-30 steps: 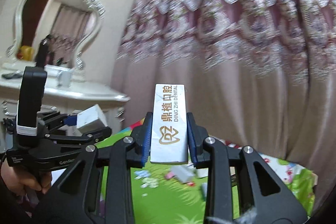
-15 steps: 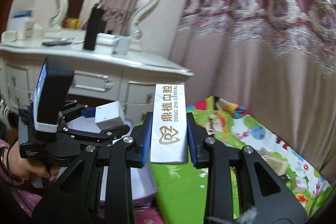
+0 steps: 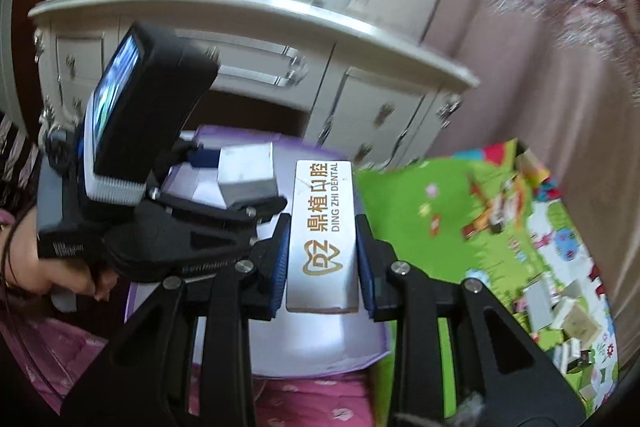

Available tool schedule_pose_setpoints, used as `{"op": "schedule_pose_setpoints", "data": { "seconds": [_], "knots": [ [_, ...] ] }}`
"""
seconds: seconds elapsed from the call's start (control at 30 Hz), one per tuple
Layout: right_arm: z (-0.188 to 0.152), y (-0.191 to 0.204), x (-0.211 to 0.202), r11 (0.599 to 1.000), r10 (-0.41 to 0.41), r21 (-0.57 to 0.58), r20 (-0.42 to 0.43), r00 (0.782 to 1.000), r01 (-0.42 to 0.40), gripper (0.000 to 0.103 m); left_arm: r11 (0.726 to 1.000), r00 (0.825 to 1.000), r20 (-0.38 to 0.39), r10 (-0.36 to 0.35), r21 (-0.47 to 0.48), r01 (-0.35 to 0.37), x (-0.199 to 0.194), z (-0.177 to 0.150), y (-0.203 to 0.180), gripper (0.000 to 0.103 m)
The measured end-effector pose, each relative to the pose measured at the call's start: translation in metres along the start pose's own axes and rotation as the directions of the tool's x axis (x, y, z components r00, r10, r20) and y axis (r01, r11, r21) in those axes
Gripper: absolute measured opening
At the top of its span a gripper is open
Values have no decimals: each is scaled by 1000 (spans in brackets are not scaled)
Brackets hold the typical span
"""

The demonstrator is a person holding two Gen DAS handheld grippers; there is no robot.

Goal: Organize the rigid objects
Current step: 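Carry both boxes to the purple-rimmed storage box and release them inside, then grasp a white medicine box with the left tool while the right tool grasps a blue-printed box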

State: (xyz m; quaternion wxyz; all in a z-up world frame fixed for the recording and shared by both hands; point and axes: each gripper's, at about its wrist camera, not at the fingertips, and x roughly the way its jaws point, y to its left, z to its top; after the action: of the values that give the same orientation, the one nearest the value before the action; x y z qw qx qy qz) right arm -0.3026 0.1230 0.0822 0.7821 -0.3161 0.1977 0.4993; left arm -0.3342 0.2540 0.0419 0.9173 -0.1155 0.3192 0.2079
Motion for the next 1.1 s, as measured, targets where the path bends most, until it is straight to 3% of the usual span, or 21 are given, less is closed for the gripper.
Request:
{"op": "schedule_pose_setpoints", "data": {
  "seconds": [0.23, 0.33, 0.4, 0.47, 0.57, 0.7, 0.77, 0.87, 0.97, 1.03, 1.1],
  "knots": [
    [-23, 12, 31, 998, 60, -9, -140, 988, -62, 34, 999, 992, -119, 31, -17, -33, 26, -16, 12, 59],
    [-31, 15, 42, 994, 109, 10, -176, 978, -109, 35, 997, 980, -189, 65, -34, -73, 39, -21, 14, 63],
    [-34, 16, 49, 988, 154, 16, -191, 969, -154, 41, 990, 963, -239, 123, -40, -137, 48, -23, 16, 77],
    [-37, 14, 47, 988, 152, 27, -188, 970, -150, 58, 984, 958, -240, 159, -46, -175, 48, -22, 18, 85],
    [-38, -2, 28, 991, 125, 64, -133, 983, -118, 72, 979, 955, -231, 189, -34, -202, 44, -19, 16, 86],
    [-48, -41, 4, 990, 35, 136, -95, 995, -21, 81, 973, 936, -268, 226, 9, -233, 51, -14, 1, 86],
    [-59, -59, -8, 984, -14, 175, -100, 995, 32, 87, 981, 939, -284, 191, 17, -195, 51, -13, -9, 86],
    [-89, -99, -20, 959, -107, 245, -163, 981, 146, 88, 996, 965, -248, 80, 54, -69, 42, -12, -40, 86],
    [-136, -143, -37, 899, -180, 352, -244, 953, 260, 88, 992, 982, -187, -40, 107, 61, 27, -6, -73, 86],
    [-173, -177, -50, 829, -197, 453, -310, 930, 327, 88, 969, 976, -143, -162, 162, 185, 16, 1, -102, 86],
    [-208, -209, -58, 760, -198, 528, -367, 909, 379, 88, 942, 961, -146, -234, 209, 262, 18, 9, -131, 89]
  ]
}}
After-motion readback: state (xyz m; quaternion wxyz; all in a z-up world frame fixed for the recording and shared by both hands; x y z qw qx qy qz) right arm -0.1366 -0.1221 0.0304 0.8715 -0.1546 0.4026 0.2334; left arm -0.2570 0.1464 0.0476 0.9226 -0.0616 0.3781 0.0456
